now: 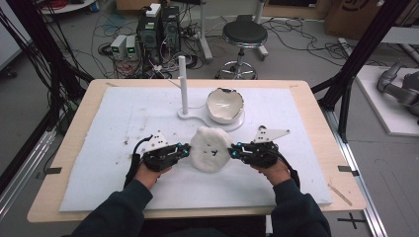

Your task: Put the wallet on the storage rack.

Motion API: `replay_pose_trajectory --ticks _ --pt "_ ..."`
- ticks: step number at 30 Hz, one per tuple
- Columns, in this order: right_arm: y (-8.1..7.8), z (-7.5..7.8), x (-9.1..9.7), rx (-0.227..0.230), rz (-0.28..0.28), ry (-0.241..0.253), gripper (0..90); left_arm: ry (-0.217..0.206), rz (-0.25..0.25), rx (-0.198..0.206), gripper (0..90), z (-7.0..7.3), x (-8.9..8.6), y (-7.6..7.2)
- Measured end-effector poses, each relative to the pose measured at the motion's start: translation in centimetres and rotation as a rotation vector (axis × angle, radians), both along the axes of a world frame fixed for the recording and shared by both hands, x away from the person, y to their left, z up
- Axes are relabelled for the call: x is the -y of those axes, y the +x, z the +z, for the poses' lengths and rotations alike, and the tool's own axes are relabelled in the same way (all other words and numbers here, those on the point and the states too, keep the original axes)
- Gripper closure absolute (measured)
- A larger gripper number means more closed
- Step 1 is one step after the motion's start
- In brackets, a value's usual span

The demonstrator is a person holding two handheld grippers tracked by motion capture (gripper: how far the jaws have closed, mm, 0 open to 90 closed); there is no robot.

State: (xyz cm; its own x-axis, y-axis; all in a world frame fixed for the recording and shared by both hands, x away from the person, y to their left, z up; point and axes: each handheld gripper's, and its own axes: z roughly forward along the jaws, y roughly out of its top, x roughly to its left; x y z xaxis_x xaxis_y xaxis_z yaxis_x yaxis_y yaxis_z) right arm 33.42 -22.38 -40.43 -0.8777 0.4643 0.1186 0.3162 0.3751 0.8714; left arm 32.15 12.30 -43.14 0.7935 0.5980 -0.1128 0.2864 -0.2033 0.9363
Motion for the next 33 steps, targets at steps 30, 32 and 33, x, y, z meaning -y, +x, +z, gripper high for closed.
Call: replay_pose_trajectory --ticks 30,32,33 --pt "1.3 -0.4 -0.3 0.077 0.082 -0.046 74.9 0.060 -0.026 -0.093 51.4 -0.9 0.8 0.3" --pt "1.0 -0.2 -0.4 0.080 0.099 -0.037 74.9 0.108 -0.066 -0.055 64.9 -1.0 1.4 0.0" --pt "1.0 -0.2 -0.4 0.081 0.108 -0.031 74.9 0.108 -0.066 -0.055 69.6 -1.0 1.4 0.0"
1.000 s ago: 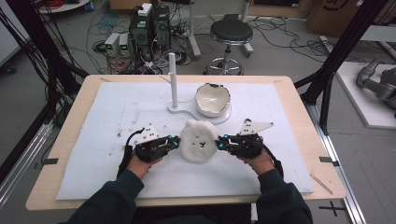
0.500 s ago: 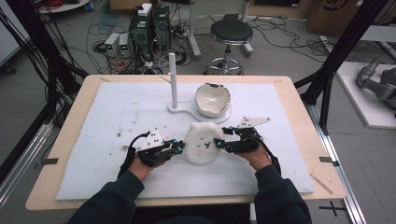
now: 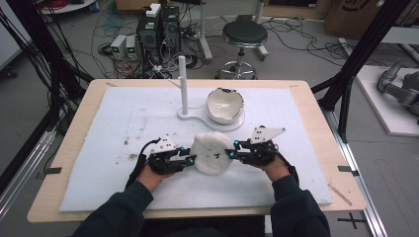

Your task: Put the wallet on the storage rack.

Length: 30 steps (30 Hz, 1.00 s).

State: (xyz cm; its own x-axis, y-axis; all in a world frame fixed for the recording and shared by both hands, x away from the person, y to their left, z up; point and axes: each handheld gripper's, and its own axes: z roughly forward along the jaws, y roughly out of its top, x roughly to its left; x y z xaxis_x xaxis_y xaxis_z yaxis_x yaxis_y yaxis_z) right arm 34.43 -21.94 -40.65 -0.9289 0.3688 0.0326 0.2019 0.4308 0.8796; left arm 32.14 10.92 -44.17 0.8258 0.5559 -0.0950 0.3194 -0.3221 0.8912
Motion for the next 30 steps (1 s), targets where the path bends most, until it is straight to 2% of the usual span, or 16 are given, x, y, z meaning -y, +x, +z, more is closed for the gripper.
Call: replay_pose_trajectory --ticks 2,6,7,10,14,15,17,19,20,23,24,25,26,27,28,30 --pt "-0.1 0.1 0.0 -0.010 0.013 0.007 74.8 0.024 -0.006 0.031 72.7 0.1 0.2 -0.1" --pt "-0.1 0.6 0.0 -0.051 0.062 0.001 69.4 -0.008 -0.003 0.067 77.3 0.7 -0.3 -0.3" --pt "0.1 0.9 -0.2 -0.079 0.077 0.004 61.9 0.000 -0.014 0.082 77.6 1.0 -0.4 -0.2" --pt "0.2 1.4 -0.5 -0.079 0.069 0.013 58.7 0.001 -0.023 0.105 77.7 1.3 -0.4 -0.3" --pt "0.6 1.6 -0.7 -0.066 0.047 0.023 65.8 0.009 -0.035 0.113 77.8 1.5 -0.5 -0.3" --pt "0.5 1.7 -0.7 -0.032 0.031 0.006 73.7 0.008 -0.037 0.111 77.5 1.5 -0.5 -0.3" --pt "0.3 2.0 -0.7 0.030 0.008 -0.015 75.8 -0.009 -0.011 0.093 73.8 1.5 -0.6 -0.1" --pt "0.2 2.1 -0.7 0.050 -0.007 -0.020 76.3 -0.032 0.024 0.081 71.3 1.6 -1.0 0.0" --pt "0.1 2.7 -0.5 0.105 -0.036 -0.026 77.0 -0.078 0.071 0.056 63.0 1.8 -1.9 0.3" --pt "0.3 3.6 -0.2 0.157 -0.077 -0.007 76.9 -0.112 0.105 0.063 56.2 2.1 -3.1 0.5" --pt "0.3 3.6 -0.2 0.157 -0.077 -0.007 76.9 -0.134 0.126 0.059 56.2 2.3 -3.7 0.6" --pt "0.7 4.4 -0.1 0.184 -0.093 -0.011 76.9 -0.150 0.154 0.061 46.6 2.5 -4.4 0.7" --pt "0.7 4.4 -0.1 0.184 -0.093 -0.011 76.9 -0.164 0.177 0.067 46.6 2.7 -5.1 0.9" --pt "1.0 5.2 -0.1 0.215 -0.108 -0.019 76.9 -0.187 0.219 0.083 37.9 3.1 -6.5 1.2" --pt "1.3 5.9 -0.2 0.238 -0.109 -0.027 76.9 -0.187 0.219 0.083 33.6 3.1 -6.5 1.2" --pt "1.8 6.8 -0.2 0.272 -0.110 -0.043 76.8 -0.191 0.267 0.105 28.1 3.2 -8.4 1.5"
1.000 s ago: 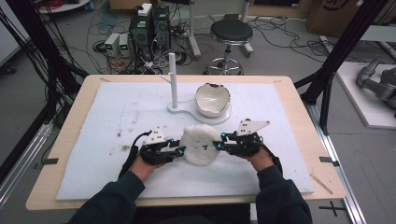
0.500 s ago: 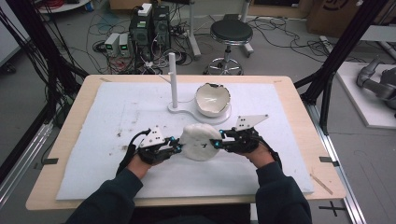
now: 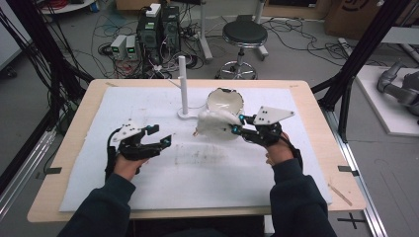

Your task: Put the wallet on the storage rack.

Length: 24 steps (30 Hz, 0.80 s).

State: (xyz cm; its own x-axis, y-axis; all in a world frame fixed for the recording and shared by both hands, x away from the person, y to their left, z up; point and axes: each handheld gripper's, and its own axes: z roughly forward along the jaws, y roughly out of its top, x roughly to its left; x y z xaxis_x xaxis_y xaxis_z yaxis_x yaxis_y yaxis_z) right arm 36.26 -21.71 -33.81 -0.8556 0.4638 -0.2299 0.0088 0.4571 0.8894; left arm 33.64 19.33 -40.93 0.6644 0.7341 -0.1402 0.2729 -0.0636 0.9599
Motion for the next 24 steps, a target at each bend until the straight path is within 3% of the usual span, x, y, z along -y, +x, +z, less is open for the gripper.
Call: replay_pose_trajectory --ticks 2,5,7,8,11,12,15,17,24 --pt "0.8 1.2 -0.1 0.034 -0.010 -0.021 76.8 0.008 0.022 -0.001 23.5 -0.1 -0.8 0.2" --pt "1.9 2.5 0.0 0.061 -0.032 -0.039 76.7 -0.001 0.077 -0.029 23.4 -0.4 -2.8 0.5" --pt "2.2 2.7 0.0 0.068 -0.038 -0.041 76.7 -0.006 0.088 -0.040 23.4 -0.5 -3.1 0.6" --pt "3.0 3.5 0.0 0.102 -0.054 -0.064 76.7 -0.012 0.097 -0.060 23.4 -0.6 -3.5 0.7" --pt "3.8 4.0 -0.1 0.107 -0.076 -0.071 76.6 -0.011 0.094 -0.066 23.5 -0.7 -3.5 0.8" --pt "4.4 4.4 -0.2 0.129 -0.095 -0.099 76.6 -0.009 0.089 -0.066 23.5 -0.7 -3.4 0.8" --pt "5.2 4.5 -0.2 0.130 -0.114 -0.109 76.6 -0.007 0.082 -0.066 23.4 -0.8 -3.3 0.9" --pt "6.4 4.4 -0.2 0.145 -0.148 -0.165 76.5 -0.008 0.086 -0.064 23.5 -0.7 -3.4 0.9" --pt "7.9 3.4 -0.4 0.149 -0.177 -0.213 76.5 -0.015 0.089 -0.068 23.5 -0.7 -3.5 0.9"
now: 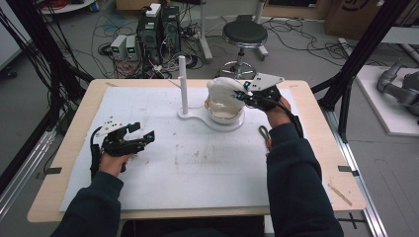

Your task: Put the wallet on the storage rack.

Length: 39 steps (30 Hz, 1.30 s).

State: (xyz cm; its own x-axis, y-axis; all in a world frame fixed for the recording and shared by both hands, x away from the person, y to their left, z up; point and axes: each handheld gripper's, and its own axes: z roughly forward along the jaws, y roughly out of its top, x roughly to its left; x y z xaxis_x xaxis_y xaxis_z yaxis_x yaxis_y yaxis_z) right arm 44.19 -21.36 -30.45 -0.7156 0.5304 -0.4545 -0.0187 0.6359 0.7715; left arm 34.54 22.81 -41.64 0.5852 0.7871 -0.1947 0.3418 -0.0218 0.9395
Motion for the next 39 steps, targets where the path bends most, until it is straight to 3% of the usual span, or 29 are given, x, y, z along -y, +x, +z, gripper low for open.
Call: replay_pose_trajectory --ticks 2,8,11,19,27,31,33,34,36,39 --pt "0.4 -0.3 0.0 -0.004 -0.010 -0.005 76.5 -0.007 0.003 -0.001 23.5 0.0 -0.1 0.0" --pt "0.2 0.5 1.1 0.016 -0.021 0.078 76.4 -0.017 0.011 -0.007 23.5 0.0 -0.2 0.1" --pt "0.1 0.8 1.6 0.024 -0.034 0.088 76.4 -0.016 0.009 -0.008 23.5 0.0 -0.1 0.1" --pt "0.4 0.3 1.5 0.020 -0.031 0.063 75.9 -0.017 0.005 -0.011 23.5 -0.1 0.0 0.1" --pt "1.7 -2.1 -1.4 -0.018 0.035 -0.037 76.0 -0.013 -0.002 -0.016 23.5 -0.1 0.0 0.1" --pt "2.3 -3.0 -1.6 -0.033 0.042 -0.044 76.2 -0.011 -0.004 -0.018 23.5 -0.1 0.1 0.1" --pt "2.8 -3.6 -1.5 -0.045 0.048 -0.051 76.2 -0.010 -0.007 -0.022 23.5 -0.2 0.1 0.1" --pt "3.2 -4.2 -1.4 -0.077 0.037 -0.069 76.2 -0.010 -0.006 -0.023 23.5 -0.2 0.2 0.1" --pt "3.3 -4.4 -1.2 -0.083 0.033 -0.080 76.1 -0.011 -0.006 -0.025 23.5 -0.2 0.2 0.1" --pt "3.5 -4.6 -0.8 -0.124 0.000 -0.080 68.8 -0.008 -0.006 -0.025 23.5 -0.2 0.2 0.1"
